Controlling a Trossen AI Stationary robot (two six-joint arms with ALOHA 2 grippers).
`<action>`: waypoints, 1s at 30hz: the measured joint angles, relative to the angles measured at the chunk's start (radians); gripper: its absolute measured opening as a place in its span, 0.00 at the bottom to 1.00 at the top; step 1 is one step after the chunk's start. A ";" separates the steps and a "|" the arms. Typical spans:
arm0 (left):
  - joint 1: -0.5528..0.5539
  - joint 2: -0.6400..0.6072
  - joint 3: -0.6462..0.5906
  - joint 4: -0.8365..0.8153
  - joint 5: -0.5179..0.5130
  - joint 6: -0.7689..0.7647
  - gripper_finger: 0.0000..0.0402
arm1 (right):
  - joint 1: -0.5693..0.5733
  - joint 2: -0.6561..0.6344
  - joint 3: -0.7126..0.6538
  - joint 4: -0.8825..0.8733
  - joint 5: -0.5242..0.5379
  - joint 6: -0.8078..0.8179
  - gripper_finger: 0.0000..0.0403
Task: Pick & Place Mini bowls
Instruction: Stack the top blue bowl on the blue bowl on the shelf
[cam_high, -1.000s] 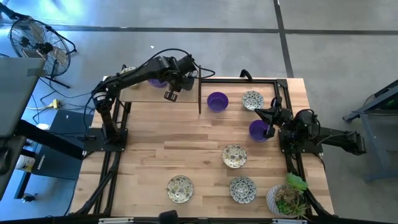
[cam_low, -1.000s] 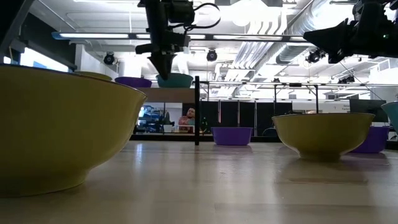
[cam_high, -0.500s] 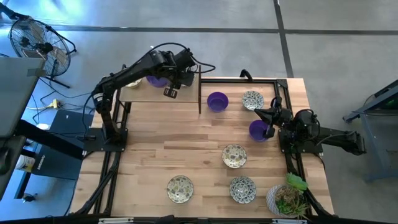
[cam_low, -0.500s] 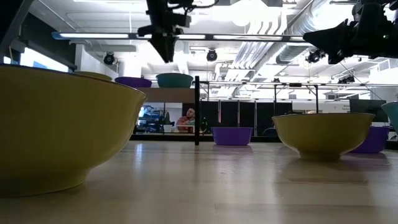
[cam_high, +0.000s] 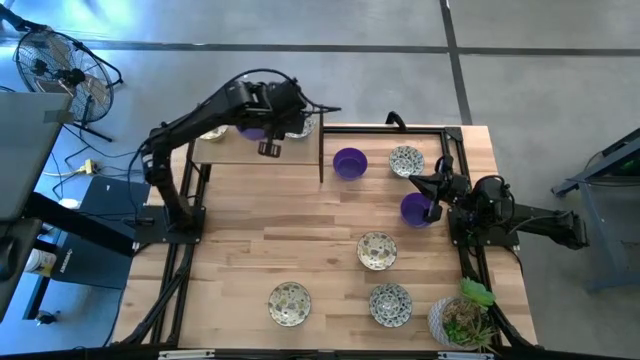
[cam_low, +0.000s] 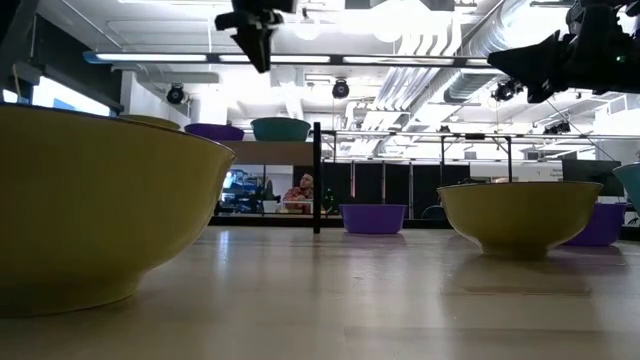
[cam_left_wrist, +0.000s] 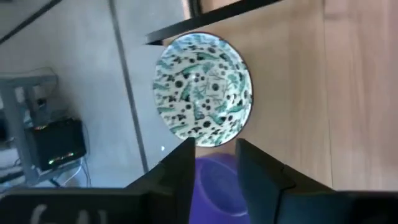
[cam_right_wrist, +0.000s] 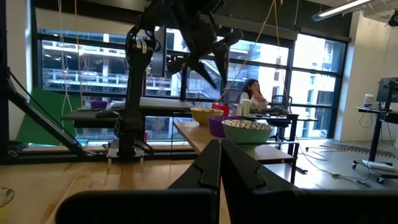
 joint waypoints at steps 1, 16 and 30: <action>0.000 -0.010 -0.014 0.008 -0.003 -0.009 0.23 | 0.000 0.000 0.000 0.000 0.001 0.000 0.00; -0.019 -0.095 -0.223 0.334 0.076 -0.021 0.01 | 0.000 0.000 0.000 -0.006 -0.002 0.024 0.00; -0.117 -0.262 -0.556 0.711 0.130 0.028 0.00 | 0.000 0.001 0.000 -0.044 0.001 0.039 0.00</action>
